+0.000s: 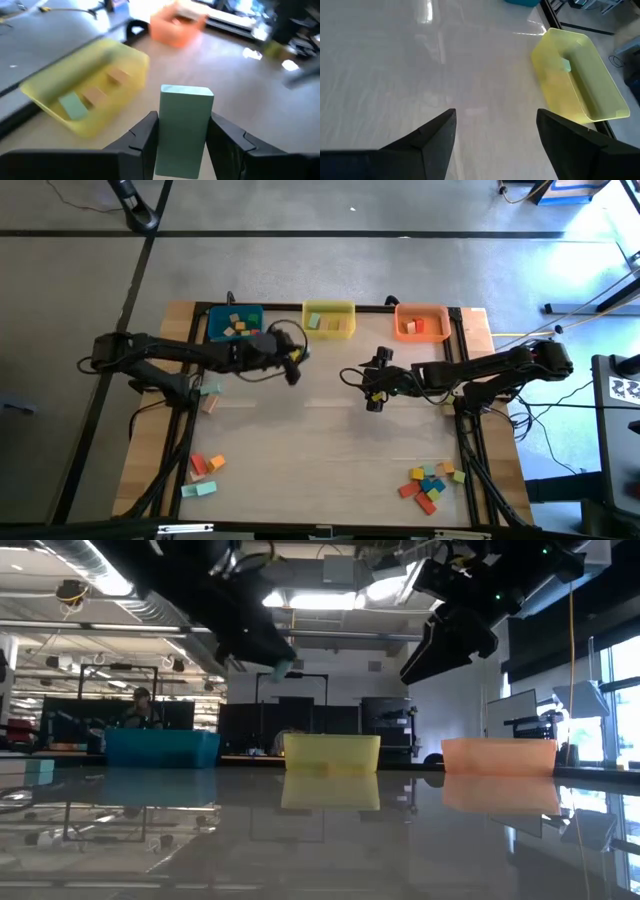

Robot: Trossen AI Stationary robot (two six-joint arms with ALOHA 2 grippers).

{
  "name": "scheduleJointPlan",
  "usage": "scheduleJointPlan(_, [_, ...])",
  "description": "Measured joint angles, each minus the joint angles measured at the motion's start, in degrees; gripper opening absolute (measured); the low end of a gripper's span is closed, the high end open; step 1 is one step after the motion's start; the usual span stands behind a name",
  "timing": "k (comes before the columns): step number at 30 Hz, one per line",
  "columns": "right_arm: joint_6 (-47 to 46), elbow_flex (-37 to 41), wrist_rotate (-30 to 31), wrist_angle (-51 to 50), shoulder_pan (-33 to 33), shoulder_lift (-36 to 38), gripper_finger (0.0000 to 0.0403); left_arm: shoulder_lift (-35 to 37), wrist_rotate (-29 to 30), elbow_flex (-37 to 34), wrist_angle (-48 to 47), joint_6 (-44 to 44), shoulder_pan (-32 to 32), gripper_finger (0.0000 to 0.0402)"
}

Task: Sort blocks by size
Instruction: Put the light blue rectangle block into the yellow bin

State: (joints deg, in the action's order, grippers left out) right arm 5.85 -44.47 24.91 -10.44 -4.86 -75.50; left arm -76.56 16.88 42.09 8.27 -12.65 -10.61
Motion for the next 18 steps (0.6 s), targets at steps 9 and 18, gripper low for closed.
scheduleJointPlan(9, [0.00, 0.00, 0.00, 0.00, 0.00, 0.00, 0.0276, -7.97, -0.10, 3.34, 8.14, 6.21, -9.16, 0.0128])
scheduleJointPlan(18, [0.00, 0.00, 0.00, 0.04, 0.00, -0.02, 0.0276, -18.97, -0.92, 14.54, 6.79, 7.38, -15.68, 0.0127])
